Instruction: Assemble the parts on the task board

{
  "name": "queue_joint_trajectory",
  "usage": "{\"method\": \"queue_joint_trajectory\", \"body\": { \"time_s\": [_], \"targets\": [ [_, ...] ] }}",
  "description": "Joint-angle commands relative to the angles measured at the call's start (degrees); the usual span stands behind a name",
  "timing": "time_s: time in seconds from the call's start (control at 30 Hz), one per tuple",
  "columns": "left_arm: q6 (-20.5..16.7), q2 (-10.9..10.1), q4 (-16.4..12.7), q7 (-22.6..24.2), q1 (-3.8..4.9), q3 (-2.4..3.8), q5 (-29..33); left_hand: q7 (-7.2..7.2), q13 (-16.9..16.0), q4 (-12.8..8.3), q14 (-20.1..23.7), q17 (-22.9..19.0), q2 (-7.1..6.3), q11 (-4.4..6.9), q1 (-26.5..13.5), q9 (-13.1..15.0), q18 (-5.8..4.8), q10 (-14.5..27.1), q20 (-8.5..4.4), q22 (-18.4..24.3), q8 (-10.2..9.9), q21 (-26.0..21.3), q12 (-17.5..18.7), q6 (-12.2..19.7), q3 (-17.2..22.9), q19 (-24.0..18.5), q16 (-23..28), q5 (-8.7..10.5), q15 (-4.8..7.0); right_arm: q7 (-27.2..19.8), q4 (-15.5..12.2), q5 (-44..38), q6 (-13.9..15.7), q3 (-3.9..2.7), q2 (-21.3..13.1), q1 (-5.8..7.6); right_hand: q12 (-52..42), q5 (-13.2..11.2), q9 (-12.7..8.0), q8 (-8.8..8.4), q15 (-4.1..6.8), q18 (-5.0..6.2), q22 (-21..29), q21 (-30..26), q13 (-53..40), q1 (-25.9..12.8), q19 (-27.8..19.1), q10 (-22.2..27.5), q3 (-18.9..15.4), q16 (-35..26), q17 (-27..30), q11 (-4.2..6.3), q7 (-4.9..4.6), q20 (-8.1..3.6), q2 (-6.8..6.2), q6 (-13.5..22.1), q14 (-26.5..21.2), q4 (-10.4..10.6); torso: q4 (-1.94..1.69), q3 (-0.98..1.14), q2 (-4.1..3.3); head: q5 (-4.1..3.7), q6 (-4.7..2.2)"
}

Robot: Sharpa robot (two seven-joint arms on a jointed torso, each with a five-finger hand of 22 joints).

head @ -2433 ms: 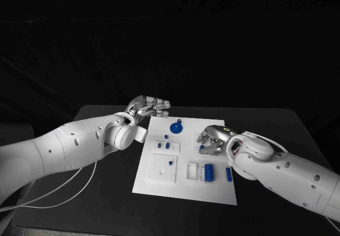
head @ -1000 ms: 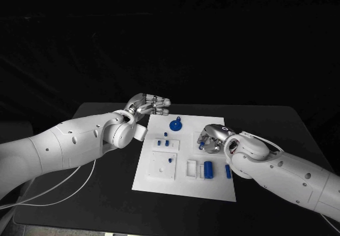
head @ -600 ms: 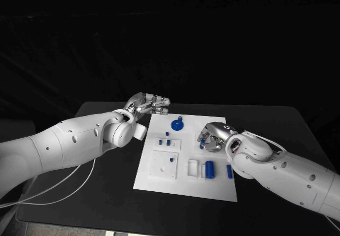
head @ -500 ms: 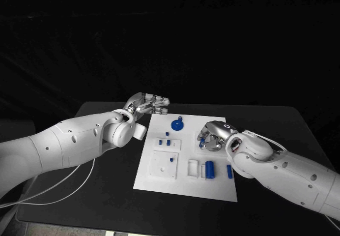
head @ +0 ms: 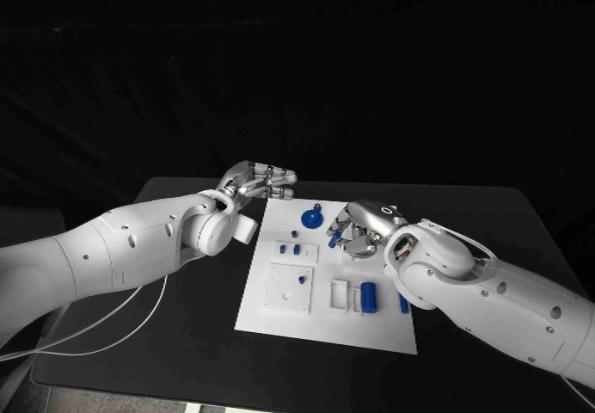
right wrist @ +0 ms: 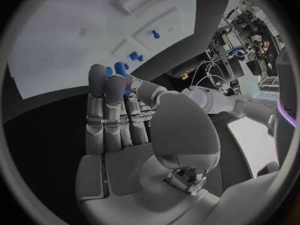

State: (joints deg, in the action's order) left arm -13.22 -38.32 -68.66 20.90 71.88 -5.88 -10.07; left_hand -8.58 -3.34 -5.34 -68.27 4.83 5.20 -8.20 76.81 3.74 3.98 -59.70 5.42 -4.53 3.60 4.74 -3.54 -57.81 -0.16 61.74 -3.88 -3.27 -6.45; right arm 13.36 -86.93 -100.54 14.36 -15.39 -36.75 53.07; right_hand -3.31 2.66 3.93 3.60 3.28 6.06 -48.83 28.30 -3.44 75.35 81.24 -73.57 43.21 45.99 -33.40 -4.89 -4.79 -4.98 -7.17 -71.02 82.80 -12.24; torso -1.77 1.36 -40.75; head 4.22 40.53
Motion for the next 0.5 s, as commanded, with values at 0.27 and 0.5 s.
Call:
{"method": "queue_joint_trajectory", "body": {
  "time_s": [0.27, 0.5],
  "targets": [
    [0.32, 0.63, 0.55, 0.69, 0.05, 0.06, -0.03, 0.12, -0.01, 0.11, 0.31, -0.02, 0.41, -0.25, 0.33, 0.05, -0.48, 0.05, 0.25, 0.05, 0.27, -0.18, -0.25, -0.06, -0.41, 0.1, 0.01, 0.19, -0.14, -2.25, -0.55, -0.57, -1.1, 2.83, 4.04, -0.03, -0.15, 0.46, -0.02, 0.04, 0.36, 1.19, -0.19, 0.0, -0.31, -0.45, -0.35, -4.54, 0.2, -0.15, -0.08, 3.18, 0.01, -0.02, 0.59, -0.22, -0.13, -0.22, -0.23, -0.05, -0.12, 0.79, 0.21],
    [0.28, 0.87, 0.85, 0.74, 0.05, 0.06, 0.18, 0.08, -0.01, 0.1, 0.3, -0.02, 0.32, -0.26, 0.35, 0.04, -0.48, 0.05, 0.25, 0.05, 0.22, -0.18, -0.25, 0.02, -0.47, 0.11, 0.01, 0.19, -0.13, -2.77, -0.04, -0.72, -1.35, 5.25, 6.12, -0.02, -0.15, 0.51, -0.02, 0.03, 0.38, 1.24, -0.43, -0.25, -0.31, -0.68, -0.3, -4.48, 0.2, -0.22, -0.07, 3.15, -0.02, -0.01, 0.76, -0.16, -0.14, -0.5, -0.35, -0.09, -0.06, 1.39, 0.29]
  ]
}}
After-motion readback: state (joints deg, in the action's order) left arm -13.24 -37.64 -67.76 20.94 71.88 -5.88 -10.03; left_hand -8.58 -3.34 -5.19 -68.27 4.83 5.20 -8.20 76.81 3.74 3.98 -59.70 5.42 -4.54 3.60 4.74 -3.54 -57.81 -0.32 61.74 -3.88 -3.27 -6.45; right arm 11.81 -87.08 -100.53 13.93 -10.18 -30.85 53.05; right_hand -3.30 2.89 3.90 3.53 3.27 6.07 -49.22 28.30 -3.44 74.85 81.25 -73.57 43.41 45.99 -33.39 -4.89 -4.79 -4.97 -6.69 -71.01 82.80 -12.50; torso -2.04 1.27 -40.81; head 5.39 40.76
